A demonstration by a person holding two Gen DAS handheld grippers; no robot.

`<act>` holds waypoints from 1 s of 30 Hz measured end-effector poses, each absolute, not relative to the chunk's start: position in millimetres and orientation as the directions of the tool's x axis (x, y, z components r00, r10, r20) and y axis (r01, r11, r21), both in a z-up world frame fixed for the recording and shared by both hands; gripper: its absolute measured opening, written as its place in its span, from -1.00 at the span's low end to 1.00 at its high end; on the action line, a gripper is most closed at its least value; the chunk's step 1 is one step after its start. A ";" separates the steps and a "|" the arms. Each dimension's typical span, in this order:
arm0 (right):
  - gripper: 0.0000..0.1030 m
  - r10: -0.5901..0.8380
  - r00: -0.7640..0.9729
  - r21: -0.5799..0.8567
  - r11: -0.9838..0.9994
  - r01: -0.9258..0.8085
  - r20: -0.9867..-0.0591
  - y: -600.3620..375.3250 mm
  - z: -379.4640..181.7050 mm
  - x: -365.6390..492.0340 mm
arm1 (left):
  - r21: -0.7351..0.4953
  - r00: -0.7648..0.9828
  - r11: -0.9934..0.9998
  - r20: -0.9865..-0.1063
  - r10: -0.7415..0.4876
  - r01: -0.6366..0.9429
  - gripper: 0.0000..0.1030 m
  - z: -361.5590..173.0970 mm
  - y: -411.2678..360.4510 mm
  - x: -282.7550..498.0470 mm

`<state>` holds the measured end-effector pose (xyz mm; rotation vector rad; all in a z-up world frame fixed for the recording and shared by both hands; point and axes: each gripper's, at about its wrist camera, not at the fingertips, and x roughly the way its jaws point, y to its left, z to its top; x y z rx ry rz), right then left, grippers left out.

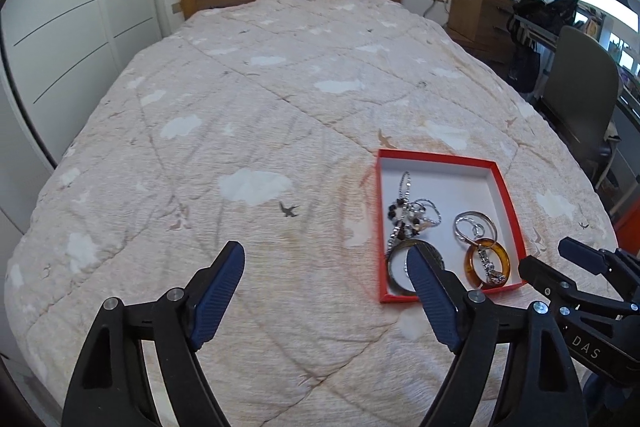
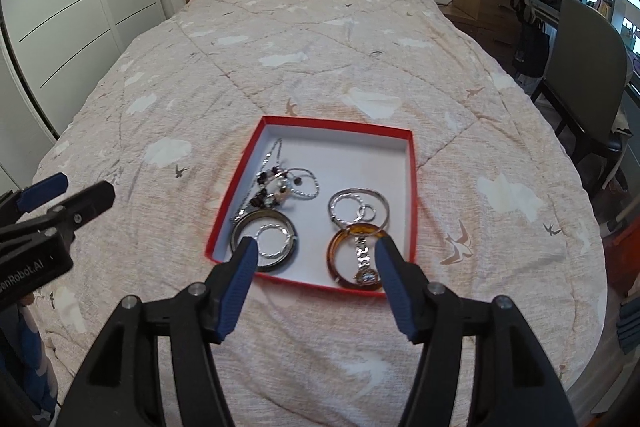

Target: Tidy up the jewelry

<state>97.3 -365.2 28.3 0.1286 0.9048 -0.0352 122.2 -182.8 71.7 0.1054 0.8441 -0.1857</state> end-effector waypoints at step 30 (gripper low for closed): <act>0.20 0.011 0.760 0.042 0.999 0.021 -0.650 -280.1 80.6 -5.4 | 0.019 0.786 1.000 -0.619 -0.004 0.020 0.88 123.8 -48.8 10.5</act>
